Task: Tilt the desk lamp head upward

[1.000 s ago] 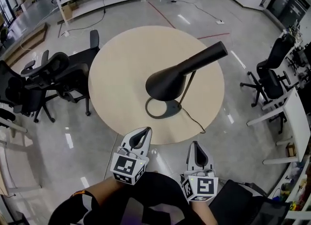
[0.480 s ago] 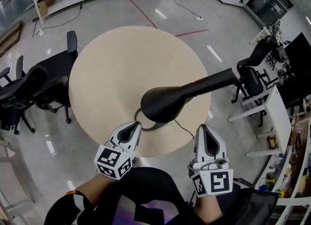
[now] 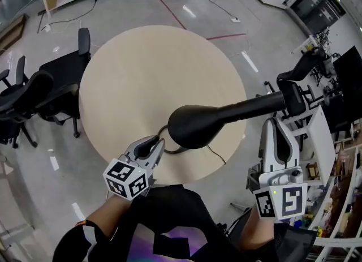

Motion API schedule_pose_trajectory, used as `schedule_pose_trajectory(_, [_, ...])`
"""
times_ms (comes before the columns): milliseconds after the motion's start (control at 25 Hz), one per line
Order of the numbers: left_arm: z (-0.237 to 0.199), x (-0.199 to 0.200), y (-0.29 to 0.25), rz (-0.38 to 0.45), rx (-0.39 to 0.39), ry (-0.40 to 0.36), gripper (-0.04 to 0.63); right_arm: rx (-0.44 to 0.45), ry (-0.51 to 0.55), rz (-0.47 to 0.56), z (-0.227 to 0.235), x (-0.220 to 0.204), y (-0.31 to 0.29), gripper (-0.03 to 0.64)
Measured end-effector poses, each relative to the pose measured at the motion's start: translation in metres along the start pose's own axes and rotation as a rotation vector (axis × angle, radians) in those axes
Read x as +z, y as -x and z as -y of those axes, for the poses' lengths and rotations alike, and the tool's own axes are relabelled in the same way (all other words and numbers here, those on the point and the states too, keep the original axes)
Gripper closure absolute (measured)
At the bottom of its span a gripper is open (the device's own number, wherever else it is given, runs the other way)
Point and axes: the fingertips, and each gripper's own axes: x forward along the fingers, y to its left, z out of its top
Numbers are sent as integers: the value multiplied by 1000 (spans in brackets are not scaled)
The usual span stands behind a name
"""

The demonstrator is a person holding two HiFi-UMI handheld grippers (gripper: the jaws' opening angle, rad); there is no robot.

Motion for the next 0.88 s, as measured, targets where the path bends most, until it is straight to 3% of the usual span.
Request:
schedule_pose_trajectory(360, [13, -7, -15, 51, -156, 190, 466, 86, 118, 69, 43, 39, -52, 606])
schedule_pose_trajectory(880, [14, -6, -28, 126, -292, 295, 457, 228, 129, 18, 43, 14, -104, 606])
